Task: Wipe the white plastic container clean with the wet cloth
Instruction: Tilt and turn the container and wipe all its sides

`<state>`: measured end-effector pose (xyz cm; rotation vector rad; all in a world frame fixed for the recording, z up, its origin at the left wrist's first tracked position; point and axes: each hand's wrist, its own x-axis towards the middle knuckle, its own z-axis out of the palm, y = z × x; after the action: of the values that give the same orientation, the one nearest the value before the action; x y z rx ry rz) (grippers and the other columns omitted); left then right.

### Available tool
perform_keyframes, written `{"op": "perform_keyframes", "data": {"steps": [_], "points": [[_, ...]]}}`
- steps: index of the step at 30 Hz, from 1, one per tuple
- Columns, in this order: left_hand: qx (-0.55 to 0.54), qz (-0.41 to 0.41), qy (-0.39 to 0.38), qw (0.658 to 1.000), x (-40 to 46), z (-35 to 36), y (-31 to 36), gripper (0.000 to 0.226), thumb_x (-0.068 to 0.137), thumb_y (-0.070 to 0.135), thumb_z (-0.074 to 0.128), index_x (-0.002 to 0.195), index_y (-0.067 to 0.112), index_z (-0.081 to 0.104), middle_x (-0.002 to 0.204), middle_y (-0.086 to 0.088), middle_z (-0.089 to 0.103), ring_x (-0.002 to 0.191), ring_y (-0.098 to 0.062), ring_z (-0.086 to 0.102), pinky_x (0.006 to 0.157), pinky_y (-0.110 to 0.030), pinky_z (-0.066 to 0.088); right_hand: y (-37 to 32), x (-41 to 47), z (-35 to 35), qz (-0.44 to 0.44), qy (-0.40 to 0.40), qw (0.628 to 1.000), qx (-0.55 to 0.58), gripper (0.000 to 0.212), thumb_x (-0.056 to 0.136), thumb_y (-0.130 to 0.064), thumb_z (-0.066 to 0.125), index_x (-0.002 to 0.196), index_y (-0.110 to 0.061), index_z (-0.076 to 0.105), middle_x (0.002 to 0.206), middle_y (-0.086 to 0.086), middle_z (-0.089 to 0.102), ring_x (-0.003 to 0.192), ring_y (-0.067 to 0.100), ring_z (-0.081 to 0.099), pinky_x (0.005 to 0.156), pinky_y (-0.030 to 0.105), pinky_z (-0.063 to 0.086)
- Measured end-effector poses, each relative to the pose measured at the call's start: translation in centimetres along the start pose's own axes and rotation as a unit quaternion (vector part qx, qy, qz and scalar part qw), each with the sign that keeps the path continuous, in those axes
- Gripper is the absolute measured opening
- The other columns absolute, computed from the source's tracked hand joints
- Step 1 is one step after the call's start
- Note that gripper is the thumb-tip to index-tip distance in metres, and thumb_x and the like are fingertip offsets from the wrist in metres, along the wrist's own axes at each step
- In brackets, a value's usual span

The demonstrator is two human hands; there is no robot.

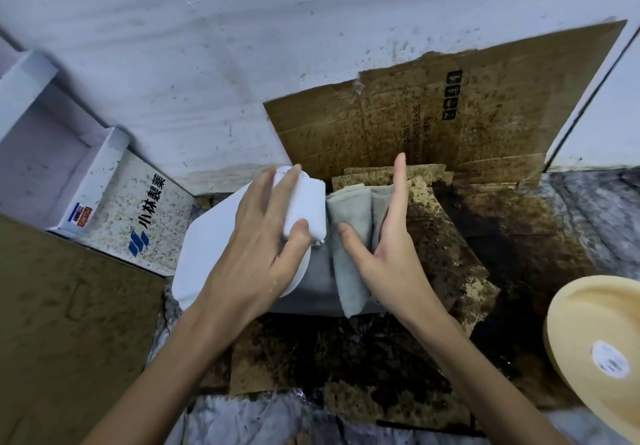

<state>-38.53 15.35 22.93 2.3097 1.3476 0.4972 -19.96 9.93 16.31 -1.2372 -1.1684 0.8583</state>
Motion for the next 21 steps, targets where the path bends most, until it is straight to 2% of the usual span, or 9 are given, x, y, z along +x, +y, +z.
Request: {"op": "perform_keyframes", "data": {"steps": [3, 6, 8, 10, 14, 17, 19, 21], "points": [[-0.003, 0.009, 0.011, 1.0, 0.1, -0.1, 0.2, 0.063, 0.101, 0.045, 0.03, 0.163, 0.053, 0.024, 0.171, 0.01, 0.017, 0.158, -0.011, 0.018, 0.121, -0.03, 0.023, 0.1, 0.0, 0.5, 0.016, 0.023, 1.0, -0.014, 0.109, 0.101, -0.011, 0.071, 0.168, -0.028, -0.014, 0.126, -0.065, 0.041, 0.118, -0.029, 0.052, 0.092, -0.006, 0.038], [0.009, 0.0, 0.037, 0.999, 0.2, -0.1, 0.1, 0.059, 0.1, 0.046, 0.034, 0.159, 0.049, 0.037, 0.168, 0.004, 0.023, 0.155, -0.017, 0.027, 0.121, -0.041, 0.034, -0.2, -0.1, 1.0, 0.05, 0.037, 0.996, -0.057, 0.093, 0.099, -0.028, 0.076, 0.166, -0.025, 0.013, 0.121, -0.047, 0.056, 0.111, -0.029, 0.054, 0.086, -0.006, 0.038], [0.021, -0.004, 0.051, 0.998, 0.2, 0.1, 0.1, 0.057, 0.1, 0.052, 0.04, 0.156, 0.045, 0.043, 0.166, -0.001, 0.028, 0.155, -0.022, 0.029, 0.119, -0.049, 0.039, -0.1, 0.0, 1.6, 0.063, 0.033, 0.994, -0.079, 0.069, 0.102, -0.036, 0.07, 0.159, -0.025, 0.032, 0.128, -0.026, 0.063, 0.117, -0.014, 0.06, 0.091, 0.005, 0.046], [0.039, -0.002, 0.062, 0.997, 0.3, 0.2, 0.1, 0.059, 0.098, 0.058, 0.045, 0.154, 0.039, 0.049, 0.162, -0.006, 0.032, 0.152, -0.026, 0.032, 0.118, -0.05, 0.04, 0.2, 0.0, 2.3, 0.072, 0.022, 0.995, -0.072, 0.057, 0.106, -0.037, 0.062, 0.157, -0.025, 0.038, 0.143, -0.014, 0.061, 0.131, -0.003, 0.057, 0.107, 0.021, 0.047], [0.059, 0.017, 0.086, 0.994, 0.5, 0.4, -0.4, 0.059, 0.098, 0.056, 0.05, 0.151, 0.029, 0.054, 0.156, -0.01, 0.038, 0.143, -0.031, 0.041, 0.114, -0.047, 0.04, 0.9, 0.1, 3.7, 0.06, 0.01, 0.994, -0.092, 0.059, 0.112, -0.035, 0.051, 0.165, -0.018, 0.032, 0.163, -0.005, 0.042, 0.152, 0.002, 0.035, 0.124, 0.03, 0.032], [0.065, 0.016, 0.087, 0.994, 0.3, 0.6, -0.7, 0.06, 0.099, 0.056, 0.048, 0.153, 0.03, 0.053, 0.158, -0.011, 0.037, 0.146, -0.03, 0.039, 0.113, -0.038, 0.036, 1.6, -0.2, 5.1, 0.035, -0.018, 0.988, -0.151, 0.067, 0.114, -0.04, 0.037, 0.17, -0.014, 0.012, 0.177, 0.001, 0.014, 0.163, 0.009, 0.008, 0.133, 0.035, 0.012], [0.055, 0.011, 0.086, 0.995, 0.3, 0.8, -0.8, 0.059, 0.1, 0.055, 0.048, 0.154, 0.032, 0.051, 0.163, -0.008, 0.033, 0.151, -0.028, 0.036, 0.115, -0.043, 0.039, 2.0, -0.2, 5.7, 0.008, -0.017, 0.979, -0.202, 0.07, 0.114, -0.045, 0.026, 0.17, -0.013, -0.001, 0.179, 0.001, -0.006, 0.163, 0.01, -0.01, 0.133, 0.036, -0.004], [0.053, 0.016, 0.088, 0.995, 0.3, 0.8, -0.8, 0.059, 0.101, 0.052, 0.049, 0.156, 0.03, 0.051, 0.172, -0.003, 0.025, 0.157, -0.026, 0.031, 0.118, -0.056, 0.04, 2.2, -0.1, 5.9, 0.001, -0.011, 0.975, -0.221, 0.071, 0.113, -0.048, 0.019, 0.169, -0.014, -0.009, 0.177, 0.0, -0.016, 0.162, 0.01, -0.018, 0.132, 0.039, -0.01]]}}
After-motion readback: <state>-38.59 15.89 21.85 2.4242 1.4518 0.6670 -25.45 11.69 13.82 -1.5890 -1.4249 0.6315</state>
